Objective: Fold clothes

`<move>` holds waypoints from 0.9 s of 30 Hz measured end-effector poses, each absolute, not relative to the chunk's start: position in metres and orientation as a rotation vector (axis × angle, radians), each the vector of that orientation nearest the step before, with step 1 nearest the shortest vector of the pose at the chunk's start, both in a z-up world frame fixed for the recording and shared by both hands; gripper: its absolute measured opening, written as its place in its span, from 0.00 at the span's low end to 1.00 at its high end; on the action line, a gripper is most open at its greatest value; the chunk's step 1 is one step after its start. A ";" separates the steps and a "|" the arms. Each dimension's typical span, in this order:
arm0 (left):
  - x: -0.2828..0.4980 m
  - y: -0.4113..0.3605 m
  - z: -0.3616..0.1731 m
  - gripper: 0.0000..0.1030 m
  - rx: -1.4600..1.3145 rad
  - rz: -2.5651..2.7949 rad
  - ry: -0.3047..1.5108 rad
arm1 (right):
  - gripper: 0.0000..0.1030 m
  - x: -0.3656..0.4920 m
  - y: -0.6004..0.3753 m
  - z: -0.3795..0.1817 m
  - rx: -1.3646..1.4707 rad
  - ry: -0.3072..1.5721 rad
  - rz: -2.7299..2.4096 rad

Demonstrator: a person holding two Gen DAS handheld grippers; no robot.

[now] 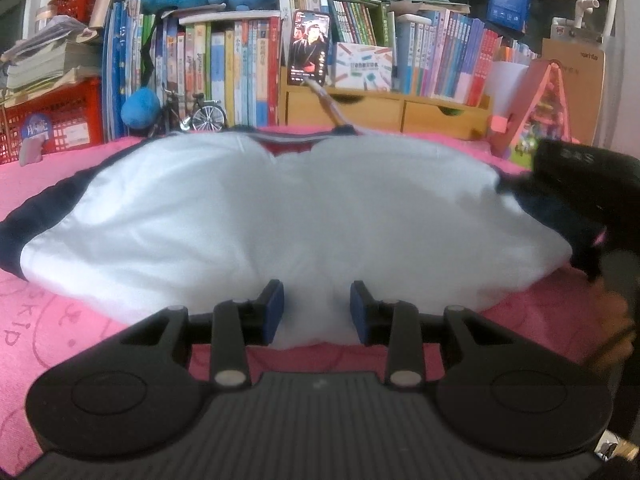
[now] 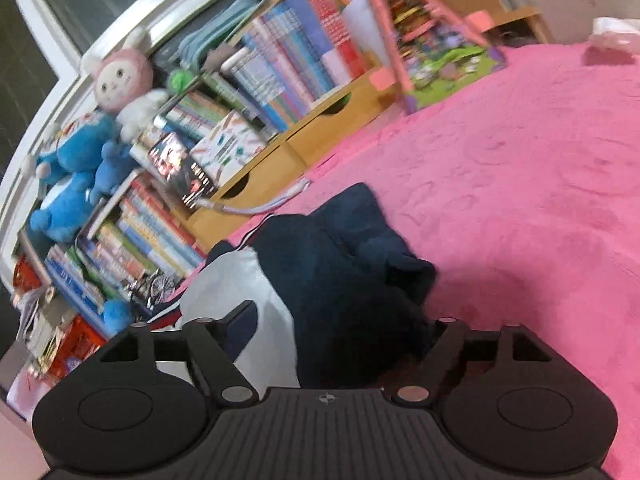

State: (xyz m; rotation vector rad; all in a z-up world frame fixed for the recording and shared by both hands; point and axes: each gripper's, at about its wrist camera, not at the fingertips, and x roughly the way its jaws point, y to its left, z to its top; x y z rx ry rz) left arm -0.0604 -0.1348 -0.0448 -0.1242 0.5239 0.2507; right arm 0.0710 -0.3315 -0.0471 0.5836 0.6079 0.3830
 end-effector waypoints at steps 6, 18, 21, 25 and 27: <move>-0.062 -0.134 -0.049 0.33 -0.131 0.240 0.500 | 0.37 0.092 -0.311 -0.038 0.435 0.665 0.362; -0.085 -0.052 -0.069 0.19 -0.634 0.021 0.388 | 0.15 0.015 -0.134 0.092 -0.230 0.285 0.640; -0.093 -0.035 -0.076 0.14 -0.728 -0.040 0.354 | 0.15 -0.023 -0.061 0.091 -0.384 0.266 0.852; -0.098 -0.020 -0.085 0.09 -0.822 -0.101 0.321 | 0.25 -0.053 0.016 0.060 -0.574 0.404 1.155; -0.098 -0.020 -0.085 0.08 -0.815 -0.112 0.322 | 0.36 -0.058 0.025 0.056 -0.574 0.436 1.222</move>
